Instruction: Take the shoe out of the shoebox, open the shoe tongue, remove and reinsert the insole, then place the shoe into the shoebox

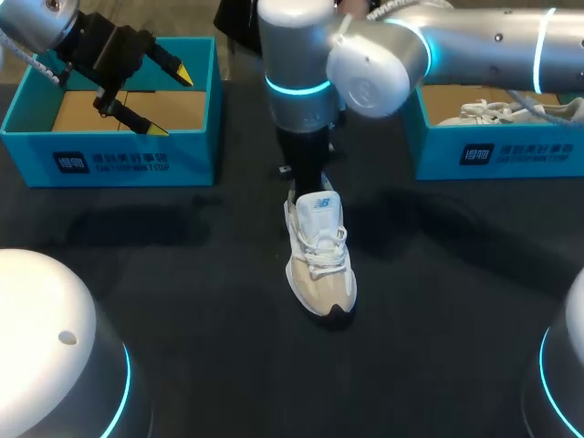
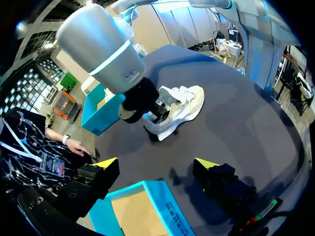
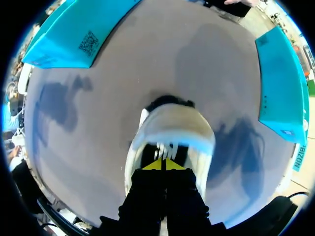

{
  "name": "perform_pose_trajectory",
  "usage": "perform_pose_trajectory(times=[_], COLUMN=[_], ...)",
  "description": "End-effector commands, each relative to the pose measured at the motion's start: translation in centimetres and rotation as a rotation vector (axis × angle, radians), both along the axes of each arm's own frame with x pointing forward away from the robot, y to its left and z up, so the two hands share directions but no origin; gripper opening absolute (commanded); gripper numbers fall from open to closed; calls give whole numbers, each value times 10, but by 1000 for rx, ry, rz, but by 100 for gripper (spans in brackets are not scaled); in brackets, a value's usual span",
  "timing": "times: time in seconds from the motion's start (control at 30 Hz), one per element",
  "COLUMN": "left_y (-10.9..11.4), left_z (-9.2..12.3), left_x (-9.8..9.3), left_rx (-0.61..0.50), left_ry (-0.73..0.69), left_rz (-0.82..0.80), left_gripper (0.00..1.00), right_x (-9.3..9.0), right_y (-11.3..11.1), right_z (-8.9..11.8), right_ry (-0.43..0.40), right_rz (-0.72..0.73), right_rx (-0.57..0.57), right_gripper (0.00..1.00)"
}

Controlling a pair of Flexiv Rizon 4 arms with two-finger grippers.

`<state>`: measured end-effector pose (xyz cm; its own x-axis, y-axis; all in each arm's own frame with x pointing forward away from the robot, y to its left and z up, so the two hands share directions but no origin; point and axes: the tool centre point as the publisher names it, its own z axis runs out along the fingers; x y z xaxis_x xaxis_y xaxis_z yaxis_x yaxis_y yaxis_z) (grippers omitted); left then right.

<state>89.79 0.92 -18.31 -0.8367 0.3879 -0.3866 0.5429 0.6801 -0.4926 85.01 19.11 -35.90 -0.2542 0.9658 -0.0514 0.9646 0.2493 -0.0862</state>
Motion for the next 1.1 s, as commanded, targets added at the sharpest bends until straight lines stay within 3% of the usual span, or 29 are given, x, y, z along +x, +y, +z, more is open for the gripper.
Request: perform_pose_trajectory(times=[0.03,0.57,0.6,0.67,0.7,0.73,0.8,1.1], left_y=[0,0,0,0,0,0,0,0], left_z=[1,1,1,1,1,1,1,1], left_x=[0,0,0,0,0,0,0,0], left_rx=[5,5,5,5,5,5,5,5], left_ry=[1,1,1,1,1,1,1,1], left_rz=[0,0,0,0,0,0,0,0], left_gripper=[100,100,100,100,100,100,100,100], right_x=[-4,-39,-39,-40,-41,-41,-41,-42], right_y=[-2,-5,-5,-5,-5,-5,-5,-6], right_z=[19,20,19,19,19,20,20,13], right_ry=[36,137,141,143,144,145,147,170], right_rz=[-15,-100,-102,-101,-100,-100,-101,-96], right_rx=[-20,-11,-10,-9,-8,-8,-4,31], right_gripper=[0,0,7,44,55,74,100,100])
